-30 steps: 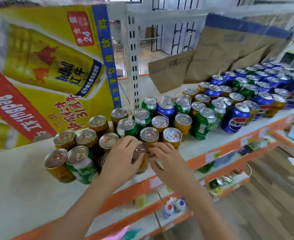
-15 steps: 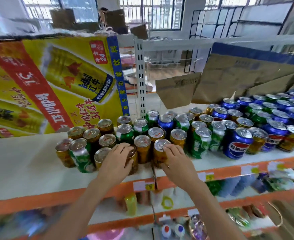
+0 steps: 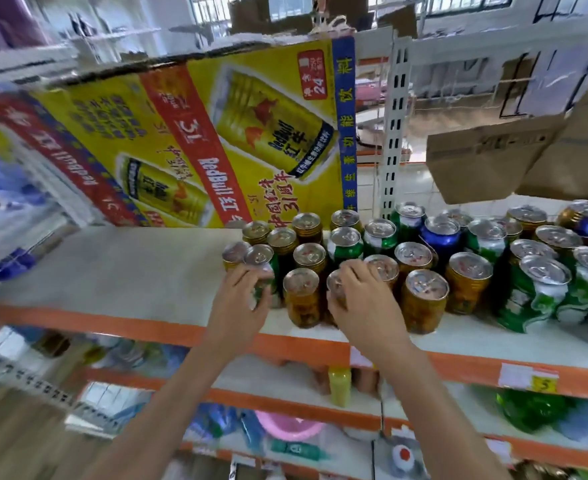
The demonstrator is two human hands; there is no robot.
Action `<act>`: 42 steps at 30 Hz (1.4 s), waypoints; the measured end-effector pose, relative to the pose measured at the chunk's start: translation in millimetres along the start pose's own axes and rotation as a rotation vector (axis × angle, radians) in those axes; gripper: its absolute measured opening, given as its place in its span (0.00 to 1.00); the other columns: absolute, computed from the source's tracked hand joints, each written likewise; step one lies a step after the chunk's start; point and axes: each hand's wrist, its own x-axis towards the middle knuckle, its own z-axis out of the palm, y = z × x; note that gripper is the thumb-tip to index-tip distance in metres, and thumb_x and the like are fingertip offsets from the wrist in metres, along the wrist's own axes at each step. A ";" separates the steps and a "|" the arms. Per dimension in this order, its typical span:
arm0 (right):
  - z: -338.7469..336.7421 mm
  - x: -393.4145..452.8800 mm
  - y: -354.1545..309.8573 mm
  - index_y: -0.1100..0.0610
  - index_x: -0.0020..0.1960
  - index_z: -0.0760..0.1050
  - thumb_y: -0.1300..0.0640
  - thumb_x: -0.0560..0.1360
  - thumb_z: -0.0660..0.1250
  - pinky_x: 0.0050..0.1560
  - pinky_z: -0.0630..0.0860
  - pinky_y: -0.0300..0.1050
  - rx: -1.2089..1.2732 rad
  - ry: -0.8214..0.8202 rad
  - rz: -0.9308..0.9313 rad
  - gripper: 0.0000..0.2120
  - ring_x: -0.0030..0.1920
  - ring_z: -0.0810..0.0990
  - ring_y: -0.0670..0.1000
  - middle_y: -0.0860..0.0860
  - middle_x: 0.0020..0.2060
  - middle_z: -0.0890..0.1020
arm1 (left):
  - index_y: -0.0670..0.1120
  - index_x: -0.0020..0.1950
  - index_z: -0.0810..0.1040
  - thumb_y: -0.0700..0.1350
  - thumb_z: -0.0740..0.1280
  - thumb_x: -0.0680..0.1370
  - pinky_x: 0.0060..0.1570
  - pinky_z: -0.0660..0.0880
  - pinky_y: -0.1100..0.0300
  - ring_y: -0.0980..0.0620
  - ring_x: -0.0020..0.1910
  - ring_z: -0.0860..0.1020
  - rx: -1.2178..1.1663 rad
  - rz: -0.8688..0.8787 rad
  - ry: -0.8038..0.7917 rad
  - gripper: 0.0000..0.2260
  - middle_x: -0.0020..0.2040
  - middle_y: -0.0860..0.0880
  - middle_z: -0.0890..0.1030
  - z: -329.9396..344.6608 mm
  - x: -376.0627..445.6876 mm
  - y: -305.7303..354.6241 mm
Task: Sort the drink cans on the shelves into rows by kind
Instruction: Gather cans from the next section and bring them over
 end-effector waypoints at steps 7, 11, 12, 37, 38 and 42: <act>30.8 45.1 -52.7 0.59 0.64 0.71 0.53 0.78 0.60 0.63 0.69 0.48 0.036 -0.095 -0.075 0.17 0.65 0.67 0.54 0.53 0.63 0.71 | 0.44 0.64 0.72 0.39 0.69 0.72 0.55 0.74 0.48 0.42 0.56 0.75 0.010 -0.262 -0.126 0.20 0.60 0.44 0.71 -13.1 54.9 -83.9; 44.8 99.0 -82.2 0.59 0.65 0.70 0.54 0.78 0.60 0.61 0.68 0.47 -0.029 -0.102 -0.018 0.17 0.64 0.68 0.54 0.53 0.63 0.71 | 0.48 0.70 0.65 0.46 0.69 0.72 0.56 0.72 0.52 0.44 0.61 0.73 0.006 -0.211 -0.305 0.27 0.67 0.48 0.67 -0.9 75.5 -122.1; 49.4 115.1 -91.2 0.58 0.66 0.69 0.53 0.78 0.60 0.61 0.67 0.47 -0.027 -0.135 0.013 0.18 0.65 0.68 0.54 0.53 0.64 0.70 | 0.48 0.70 0.66 0.49 0.70 0.72 0.55 0.70 0.57 0.46 0.61 0.73 -0.031 -0.211 -0.362 0.28 0.67 0.48 0.68 0.0 80.0 -128.1; 121.4 231.4 -113.0 0.58 0.74 0.48 0.43 0.76 0.63 0.57 0.72 0.54 -0.496 -0.604 0.192 0.37 0.65 0.71 0.61 0.59 0.72 0.60 | 0.50 0.56 0.70 0.64 0.70 0.57 0.51 0.76 0.52 0.49 0.52 0.77 -0.456 -0.294 -0.377 0.33 0.54 0.52 0.74 -3.6 90.4 -229.6; 122.1 233.3 -116.9 0.58 0.74 0.49 0.43 0.75 0.65 0.57 0.73 0.54 -0.486 -0.610 0.179 0.38 0.65 0.71 0.61 0.59 0.71 0.61 | 0.50 0.55 0.70 0.64 0.71 0.57 0.51 0.76 0.51 0.49 0.51 0.77 -0.446 -0.305 -0.350 0.32 0.53 0.52 0.74 -7.1 91.6 -235.3; 130.4 246.5 -140.8 0.52 0.71 0.54 0.44 0.69 0.71 0.59 0.71 0.53 -0.422 -0.554 0.045 0.39 0.66 0.68 0.58 0.55 0.67 0.66 | 0.53 0.50 0.73 0.56 0.78 0.59 0.46 0.77 0.56 0.52 0.47 0.78 -0.436 -0.407 -0.186 0.24 0.48 0.53 0.78 -30.9 96.4 -271.3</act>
